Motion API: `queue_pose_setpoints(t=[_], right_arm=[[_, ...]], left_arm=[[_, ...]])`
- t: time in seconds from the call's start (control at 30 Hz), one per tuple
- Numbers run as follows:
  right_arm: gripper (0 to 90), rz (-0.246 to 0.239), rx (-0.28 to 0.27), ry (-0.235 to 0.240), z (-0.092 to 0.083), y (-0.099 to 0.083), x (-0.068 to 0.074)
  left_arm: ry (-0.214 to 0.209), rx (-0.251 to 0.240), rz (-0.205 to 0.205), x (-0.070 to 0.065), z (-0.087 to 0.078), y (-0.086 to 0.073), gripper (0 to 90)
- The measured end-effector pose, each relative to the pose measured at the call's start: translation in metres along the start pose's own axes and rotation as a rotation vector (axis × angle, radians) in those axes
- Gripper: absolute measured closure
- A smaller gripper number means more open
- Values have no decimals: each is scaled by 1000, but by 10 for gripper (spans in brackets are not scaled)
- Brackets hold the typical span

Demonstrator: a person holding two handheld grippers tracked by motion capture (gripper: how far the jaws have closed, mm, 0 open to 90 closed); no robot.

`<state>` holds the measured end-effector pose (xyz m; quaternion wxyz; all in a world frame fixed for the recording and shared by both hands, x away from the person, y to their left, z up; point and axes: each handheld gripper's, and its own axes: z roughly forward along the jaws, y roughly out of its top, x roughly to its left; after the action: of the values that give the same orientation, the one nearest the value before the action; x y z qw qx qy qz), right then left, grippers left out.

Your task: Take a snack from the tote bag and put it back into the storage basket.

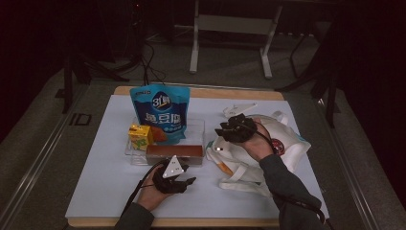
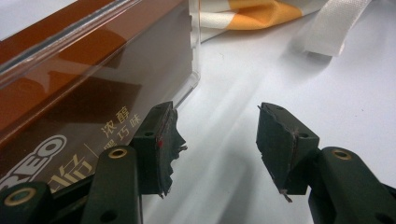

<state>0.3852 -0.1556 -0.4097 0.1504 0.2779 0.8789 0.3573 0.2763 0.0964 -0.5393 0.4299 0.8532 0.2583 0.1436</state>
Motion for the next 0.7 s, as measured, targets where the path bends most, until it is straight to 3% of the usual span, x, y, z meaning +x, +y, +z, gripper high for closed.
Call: queue_pose_setpoints(t=[0.4, 0.7], right_arm=[[623, 13, 15, -12, -16, -21, -15], [632, 1, 48, -60, -33, -38, -25]], left_arm=[[1, 0, 1, 0, 0, 0, 470], [3, -1, 3, 0, 0, 0, 470]])
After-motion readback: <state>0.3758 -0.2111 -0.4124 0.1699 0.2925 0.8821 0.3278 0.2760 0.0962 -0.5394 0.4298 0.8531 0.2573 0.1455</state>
